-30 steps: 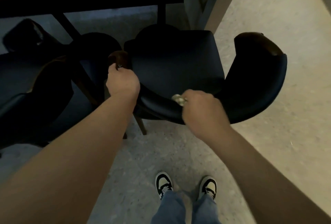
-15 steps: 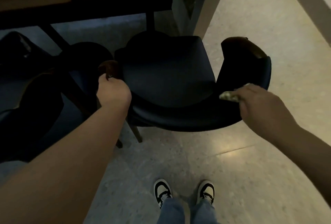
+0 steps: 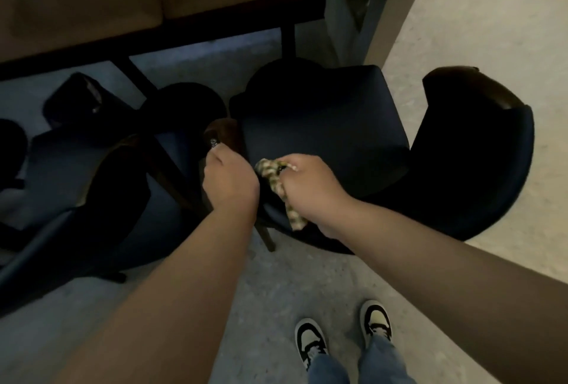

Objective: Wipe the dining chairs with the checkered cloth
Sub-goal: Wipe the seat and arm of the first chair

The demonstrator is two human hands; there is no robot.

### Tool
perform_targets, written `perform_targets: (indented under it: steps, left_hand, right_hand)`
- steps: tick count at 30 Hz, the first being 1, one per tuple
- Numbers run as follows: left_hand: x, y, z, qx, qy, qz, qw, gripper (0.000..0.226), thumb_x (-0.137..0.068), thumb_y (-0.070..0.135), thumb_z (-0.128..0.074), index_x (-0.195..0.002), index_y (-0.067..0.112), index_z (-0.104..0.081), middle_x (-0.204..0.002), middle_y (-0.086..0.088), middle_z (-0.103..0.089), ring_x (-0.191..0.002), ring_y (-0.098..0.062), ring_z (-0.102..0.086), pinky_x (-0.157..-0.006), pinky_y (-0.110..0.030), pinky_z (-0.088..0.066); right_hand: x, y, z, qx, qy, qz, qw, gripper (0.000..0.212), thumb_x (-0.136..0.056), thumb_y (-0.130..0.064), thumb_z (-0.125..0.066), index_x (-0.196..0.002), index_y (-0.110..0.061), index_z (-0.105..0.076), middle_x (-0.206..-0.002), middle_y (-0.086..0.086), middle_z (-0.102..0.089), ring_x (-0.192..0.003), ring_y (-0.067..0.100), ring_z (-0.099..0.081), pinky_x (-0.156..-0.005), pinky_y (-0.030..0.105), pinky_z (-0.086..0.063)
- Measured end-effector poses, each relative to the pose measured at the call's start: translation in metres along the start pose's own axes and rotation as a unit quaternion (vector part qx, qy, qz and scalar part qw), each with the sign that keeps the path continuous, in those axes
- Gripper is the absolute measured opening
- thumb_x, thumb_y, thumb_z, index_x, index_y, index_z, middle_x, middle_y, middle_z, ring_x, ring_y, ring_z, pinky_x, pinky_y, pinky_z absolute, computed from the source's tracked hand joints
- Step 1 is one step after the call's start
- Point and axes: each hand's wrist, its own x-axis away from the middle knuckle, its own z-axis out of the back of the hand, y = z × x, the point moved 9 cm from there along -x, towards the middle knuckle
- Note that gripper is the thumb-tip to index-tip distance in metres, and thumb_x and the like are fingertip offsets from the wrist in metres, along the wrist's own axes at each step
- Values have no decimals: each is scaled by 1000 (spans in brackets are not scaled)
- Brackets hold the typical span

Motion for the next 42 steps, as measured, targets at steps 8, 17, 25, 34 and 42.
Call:
perform_targets:
  steps: [8,17,25,34,42]
  left_hand:
    - [-1,-17,0,134,4,76,988,52,-100,48,-26,-106,15,-66,-109,-14,-67,-105,-35,-61,-99,-48,-45]
    - [0,-24,-2,163,22,86,983,64,-96,61,-19,-120,27,-67,-117,-1,-68,-113,-24,-59,-105,-46,-42]
    - [2,-25,-1,165,28,74,983,57,-100,53,-19,-115,28,-68,-112,0,-69,-112,-19,-59,-105,-46,-41]
    - [2,-24,0,153,36,73,985,59,-99,55,-18,-123,26,-64,-114,-3,-66,-111,-21,-57,-106,-46,-39]
    - [4,-18,3,209,47,48,976,35,-104,39,-27,-100,34,-62,-102,9,-64,-100,-8,-57,-95,-32,-40]
  right_hand:
    - [-44,-29,-55,-86,-157,125,976,34,-96,-8,-45,-119,-22,-65,-116,-5,-66,-103,-1,-60,-86,14,-46]
    - [-178,-41,-81,23,-48,91,994,37,-93,-15,-38,-118,-18,-65,-113,11,-67,-103,30,-62,-87,37,-52]
    - [-125,0,-72,-124,78,-29,989,28,-92,-22,-38,-110,-25,-60,-99,0,-64,-94,22,-62,-84,36,-51]
    - [-161,49,-105,-178,-69,-252,949,36,-101,-14,-37,-131,-1,-50,-131,16,-56,-116,30,-57,-85,31,-47]
    - [-94,-7,-60,11,-10,68,998,34,-95,-14,-40,-123,-13,-60,-120,6,-63,-111,21,-58,-99,32,-45]
